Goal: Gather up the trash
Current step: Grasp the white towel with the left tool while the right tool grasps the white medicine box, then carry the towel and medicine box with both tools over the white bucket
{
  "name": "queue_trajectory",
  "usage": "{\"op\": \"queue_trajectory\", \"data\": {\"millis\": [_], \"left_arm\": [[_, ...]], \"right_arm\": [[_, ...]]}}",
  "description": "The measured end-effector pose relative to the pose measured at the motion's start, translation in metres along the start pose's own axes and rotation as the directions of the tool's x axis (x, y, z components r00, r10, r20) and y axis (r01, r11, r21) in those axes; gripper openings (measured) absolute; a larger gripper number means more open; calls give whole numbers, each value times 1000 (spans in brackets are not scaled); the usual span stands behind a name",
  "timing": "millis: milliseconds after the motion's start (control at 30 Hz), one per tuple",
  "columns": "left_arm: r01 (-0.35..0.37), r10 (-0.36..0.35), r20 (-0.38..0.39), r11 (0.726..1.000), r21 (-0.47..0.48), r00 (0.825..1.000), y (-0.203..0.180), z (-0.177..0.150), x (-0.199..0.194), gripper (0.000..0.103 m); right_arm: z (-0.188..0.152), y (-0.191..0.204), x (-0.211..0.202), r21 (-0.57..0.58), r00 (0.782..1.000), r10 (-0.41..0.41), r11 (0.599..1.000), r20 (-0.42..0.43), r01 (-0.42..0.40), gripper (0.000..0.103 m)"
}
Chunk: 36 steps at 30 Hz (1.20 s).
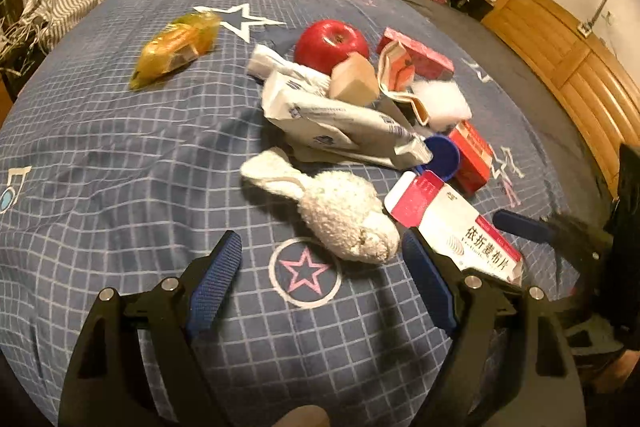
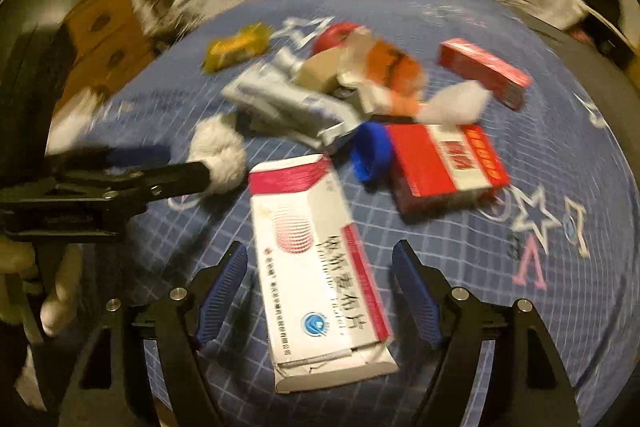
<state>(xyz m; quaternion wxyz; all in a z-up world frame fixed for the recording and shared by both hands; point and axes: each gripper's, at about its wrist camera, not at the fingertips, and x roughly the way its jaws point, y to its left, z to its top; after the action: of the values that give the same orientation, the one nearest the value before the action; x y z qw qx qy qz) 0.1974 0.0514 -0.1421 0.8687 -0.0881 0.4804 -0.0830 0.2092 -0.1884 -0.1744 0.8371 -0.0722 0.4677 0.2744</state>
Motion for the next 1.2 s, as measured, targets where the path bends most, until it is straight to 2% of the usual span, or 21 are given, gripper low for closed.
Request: {"op": "queue_trajectory", "data": {"millis": [100, 167, 333, 433, 500, 667, 767, 900, 1000, 1033, 1100, 1200], "left_arm": [[15, -16, -17, 999, -29, 1000, 4, 1, 8, 79], [20, -20, -9, 998, -61, 1000, 8, 5, 11, 79], [-14, 15, 6, 996, -93, 1000, 3, 12, 21, 79], [-11, 13, 18, 994, -112, 1000, 3, 16, 24, 64], [17, -14, 27, 993, -119, 1000, 3, 16, 26, 47], [31, -25, 68, 996, -83, 997, -5, 4, 14, 36], [-24, 28, 123, 999, -38, 992, -9, -6, -4, 36], [-121, 113, 228, 993, 18, 967, -16, -14, -40, 36], [-186, 162, 325, 981, 44, 932, -23, -17, -73, 36], [-209, 177, 362, 977, 48, 915, -26, -18, -86, 36], [-235, 193, 420, 971, 50, 887, -31, -20, -106, 36], [-255, 199, 488, 966, 50, 850, -37, -19, -131, 36]], "right_arm": [[6, 3, 16, -45, 999, -2, 999, -43, 0, 76], [8, 4, 19, -43, 999, -3, 999, -34, 2, 74], [2, 4, 22, -14, 1000, -10, 1000, -4, 10, 61], [-4, 0, 17, 30, 999, -13, 999, 32, 13, 56], [-10, -2, 12, 56, 998, -14, 998, 54, 11, 53], [-23, -3, -8, 120, 991, -9, 993, 136, -8, 51], [-27, 1, -28, 135, 974, -58, 990, 218, 29, 51], [-26, 9, -55, 158, 936, -122, 985, 330, 73, 51], [-19, 21, -79, 157, 889, -187, 979, 418, 132, 51], [-18, 22, -85, 158, 878, -198, 977, 435, 142, 51], [-15, 29, -104, 166, 837, -238, 970, 493, 178, 52], [-11, 38, -123, 175, 799, -266, 964, 540, 202, 52]]}}
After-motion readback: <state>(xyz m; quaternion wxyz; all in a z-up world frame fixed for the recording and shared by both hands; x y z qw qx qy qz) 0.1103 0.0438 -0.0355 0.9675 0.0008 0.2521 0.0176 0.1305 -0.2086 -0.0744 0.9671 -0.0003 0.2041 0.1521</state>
